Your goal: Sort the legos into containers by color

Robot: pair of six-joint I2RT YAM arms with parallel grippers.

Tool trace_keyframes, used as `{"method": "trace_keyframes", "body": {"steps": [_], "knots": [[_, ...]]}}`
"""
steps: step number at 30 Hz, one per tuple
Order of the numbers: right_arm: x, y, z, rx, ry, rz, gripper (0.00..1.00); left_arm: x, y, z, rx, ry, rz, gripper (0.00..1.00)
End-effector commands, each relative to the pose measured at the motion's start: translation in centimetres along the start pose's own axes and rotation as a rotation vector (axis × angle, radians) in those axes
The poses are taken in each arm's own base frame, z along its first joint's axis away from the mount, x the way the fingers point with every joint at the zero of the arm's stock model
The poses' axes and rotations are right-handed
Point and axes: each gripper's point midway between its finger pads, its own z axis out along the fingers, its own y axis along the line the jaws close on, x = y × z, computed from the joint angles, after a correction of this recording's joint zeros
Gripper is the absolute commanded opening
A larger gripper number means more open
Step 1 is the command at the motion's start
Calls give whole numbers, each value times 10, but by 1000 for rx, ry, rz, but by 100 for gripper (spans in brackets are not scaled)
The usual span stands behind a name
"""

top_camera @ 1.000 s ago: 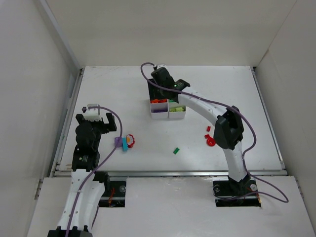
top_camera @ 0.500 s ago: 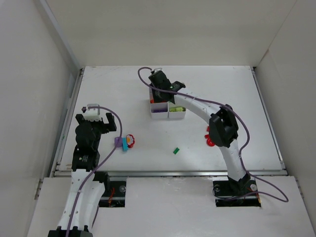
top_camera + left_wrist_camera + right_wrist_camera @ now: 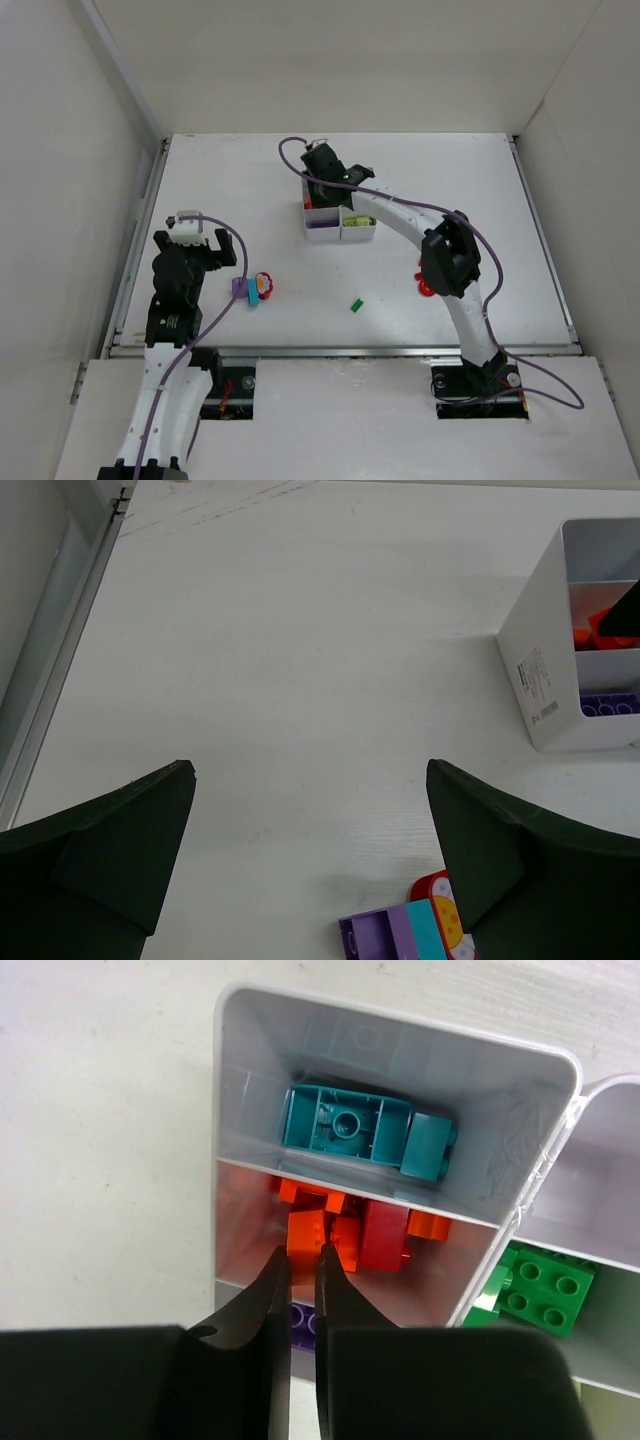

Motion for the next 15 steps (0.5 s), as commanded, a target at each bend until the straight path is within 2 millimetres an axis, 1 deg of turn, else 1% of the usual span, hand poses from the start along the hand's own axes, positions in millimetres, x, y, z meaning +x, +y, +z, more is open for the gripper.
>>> {"method": "trace_keyframes", "body": {"steps": [1,2,4,5,6,7,9,12,14,15], "knots": [[-22,-1,-11,-3,-54,11,5,-17,-2,0,11,-66,1,100],[-22,-1,-11,-3,-54,11,3,-17,-2,0,11,-66,1,100],[-16,-2,-8,3,-37,7,4,-17,-2,0,11,-66,1,100],[-18,-2,-10,3,-37,7,25,-17,-2,0,11,-66,1,100],[-14,-2,-6,7,-27,4,41,-17,-2,0,11,-66,1,100],[-15,-2,-7,8,-24,3,53,-17,-2,0,11,-66,1,100],[-13,-3,-8,11,-16,1,69,-17,-2,0,11,-66,1,100],[-13,-3,-8,11,-16,1,73,-17,-2,0,11,-66,1,100],[-13,-4,-11,10,-17,-8,73,-17,-2,0,11,-66,1,100],[-17,-5,-14,16,-29,-5,73,-17,-2,0,11,-66,1,100]]}}
